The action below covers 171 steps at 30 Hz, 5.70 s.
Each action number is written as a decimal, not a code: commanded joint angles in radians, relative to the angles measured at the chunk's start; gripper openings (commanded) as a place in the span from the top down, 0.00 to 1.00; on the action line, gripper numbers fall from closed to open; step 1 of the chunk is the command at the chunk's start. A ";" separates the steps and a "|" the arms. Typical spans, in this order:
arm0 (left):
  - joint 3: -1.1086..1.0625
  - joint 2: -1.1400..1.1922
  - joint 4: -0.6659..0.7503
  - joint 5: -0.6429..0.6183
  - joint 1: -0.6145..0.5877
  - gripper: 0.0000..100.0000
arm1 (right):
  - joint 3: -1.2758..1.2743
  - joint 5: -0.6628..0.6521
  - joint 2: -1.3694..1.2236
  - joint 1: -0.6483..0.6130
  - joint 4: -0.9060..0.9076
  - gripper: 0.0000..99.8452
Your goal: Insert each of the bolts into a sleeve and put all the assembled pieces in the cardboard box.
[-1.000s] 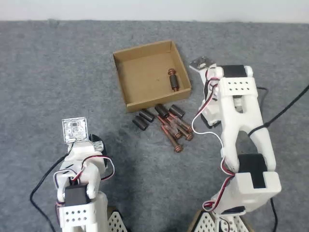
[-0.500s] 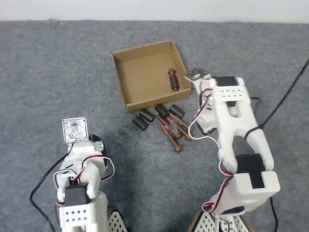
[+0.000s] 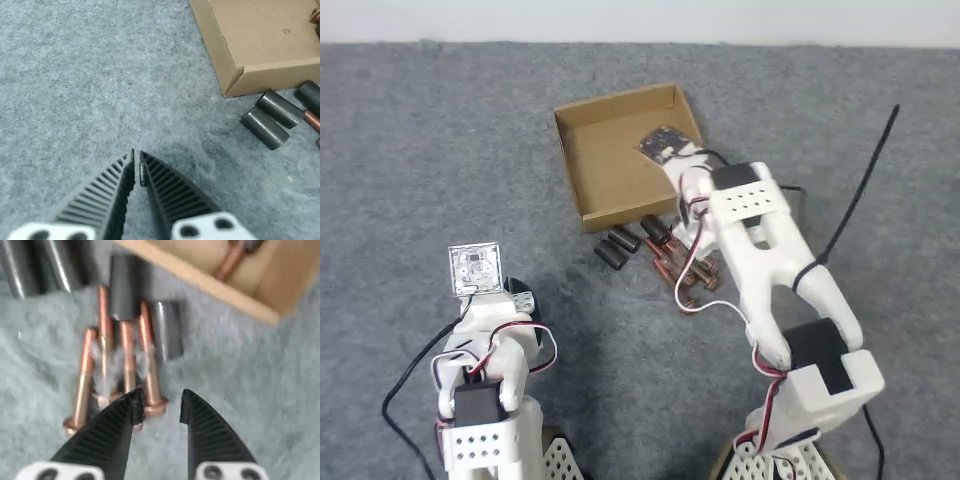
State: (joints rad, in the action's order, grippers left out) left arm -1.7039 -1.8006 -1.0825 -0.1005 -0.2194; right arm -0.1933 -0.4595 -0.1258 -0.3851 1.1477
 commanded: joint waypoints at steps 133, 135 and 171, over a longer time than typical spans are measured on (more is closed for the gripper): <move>0.794 1.373 0.307 0.453 0.758 0.87 | -0.776 0.104 0.432 0.479 -0.331 0.99; 0.819 1.438 0.347 0.387 0.756 0.87 | -0.776 0.104 0.432 0.479 -0.331 0.99; 1.127 1.837 0.127 0.081 0.796 0.87 | -0.776 0.103 0.430 0.479 -0.332 0.99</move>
State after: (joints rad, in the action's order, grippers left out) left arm -0.6406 0.0499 -0.9106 -0.0023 0.5861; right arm -0.9728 -0.3399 0.2516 0.1059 0.8378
